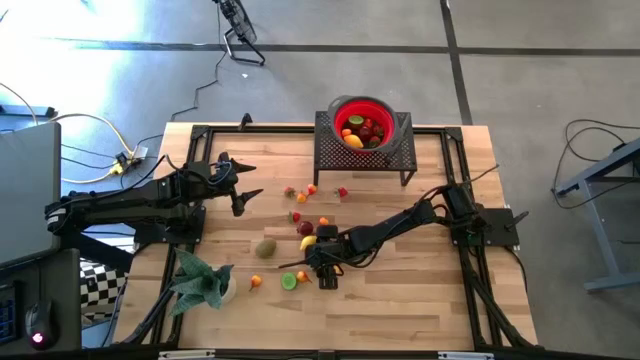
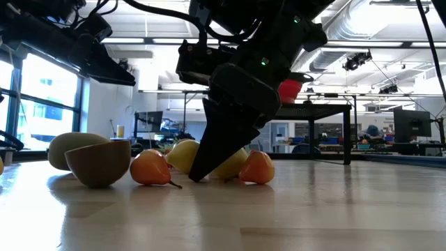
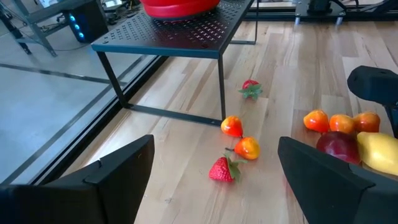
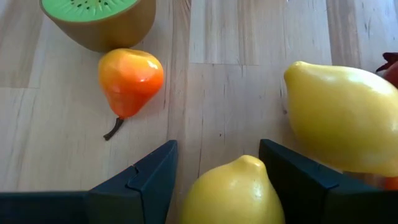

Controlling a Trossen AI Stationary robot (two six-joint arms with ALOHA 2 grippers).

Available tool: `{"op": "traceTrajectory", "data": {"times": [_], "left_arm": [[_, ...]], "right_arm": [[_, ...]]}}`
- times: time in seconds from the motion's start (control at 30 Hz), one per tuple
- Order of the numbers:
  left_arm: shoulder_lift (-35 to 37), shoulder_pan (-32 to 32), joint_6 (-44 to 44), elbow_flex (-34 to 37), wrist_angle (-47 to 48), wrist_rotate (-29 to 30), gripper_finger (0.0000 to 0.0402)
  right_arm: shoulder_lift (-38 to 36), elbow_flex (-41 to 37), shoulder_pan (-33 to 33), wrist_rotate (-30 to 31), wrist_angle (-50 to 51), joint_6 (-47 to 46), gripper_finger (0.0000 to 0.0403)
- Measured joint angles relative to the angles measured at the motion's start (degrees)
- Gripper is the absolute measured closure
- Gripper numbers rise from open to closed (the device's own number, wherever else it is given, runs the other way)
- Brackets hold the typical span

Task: Pick & Place Fruit
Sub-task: Put the lemon into the strainer on the shelf

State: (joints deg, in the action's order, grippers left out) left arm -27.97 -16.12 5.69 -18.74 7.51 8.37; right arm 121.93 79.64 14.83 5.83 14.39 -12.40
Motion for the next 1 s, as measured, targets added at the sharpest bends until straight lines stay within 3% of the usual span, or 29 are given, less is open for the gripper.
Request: {"op": "traceTrajectory", "data": {"times": [1.0], "left_arm": [[0.0, 0.0, 0.0, 0.0, 0.0, 0.0, 0.0064]], "right_arm": [[-0.7, 0.0, 0.0, -0.1, 2.2, 0.0, 0.0183]]}}
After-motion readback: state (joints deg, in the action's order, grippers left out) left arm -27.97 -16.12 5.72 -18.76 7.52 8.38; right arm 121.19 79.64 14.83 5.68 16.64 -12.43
